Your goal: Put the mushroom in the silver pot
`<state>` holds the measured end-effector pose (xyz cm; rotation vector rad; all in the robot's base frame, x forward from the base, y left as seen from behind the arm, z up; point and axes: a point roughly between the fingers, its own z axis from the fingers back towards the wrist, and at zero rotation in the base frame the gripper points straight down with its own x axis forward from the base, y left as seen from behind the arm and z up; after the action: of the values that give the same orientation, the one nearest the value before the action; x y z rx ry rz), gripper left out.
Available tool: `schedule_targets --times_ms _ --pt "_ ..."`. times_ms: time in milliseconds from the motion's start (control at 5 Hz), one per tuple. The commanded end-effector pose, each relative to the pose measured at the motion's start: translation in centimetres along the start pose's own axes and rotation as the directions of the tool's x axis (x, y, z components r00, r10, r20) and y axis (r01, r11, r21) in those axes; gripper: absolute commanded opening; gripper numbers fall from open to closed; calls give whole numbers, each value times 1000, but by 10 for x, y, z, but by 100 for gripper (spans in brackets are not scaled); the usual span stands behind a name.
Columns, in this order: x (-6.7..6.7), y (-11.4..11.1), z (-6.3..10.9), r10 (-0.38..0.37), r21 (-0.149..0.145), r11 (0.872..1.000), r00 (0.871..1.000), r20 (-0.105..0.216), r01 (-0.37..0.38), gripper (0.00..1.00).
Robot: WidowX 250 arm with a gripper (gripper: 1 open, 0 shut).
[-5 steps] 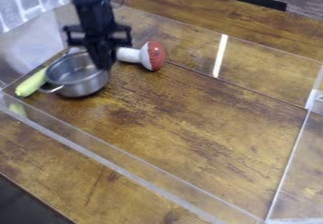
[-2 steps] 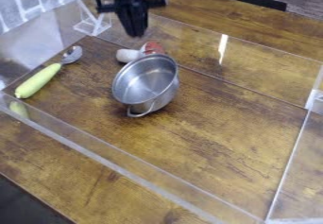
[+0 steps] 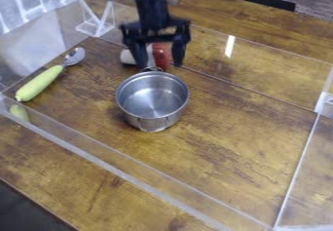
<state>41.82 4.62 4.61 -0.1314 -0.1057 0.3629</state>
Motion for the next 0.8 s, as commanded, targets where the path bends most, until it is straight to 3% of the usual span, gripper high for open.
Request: schedule_targets --times_ms 0,200,600 --pt "5 -8 2 18 2 1000 999 47 -18 100" --pt "8 -5 -4 53 6 999 997 51 -53 0" --pt "7 4 31 118 -27 993 990 82 -116 0"
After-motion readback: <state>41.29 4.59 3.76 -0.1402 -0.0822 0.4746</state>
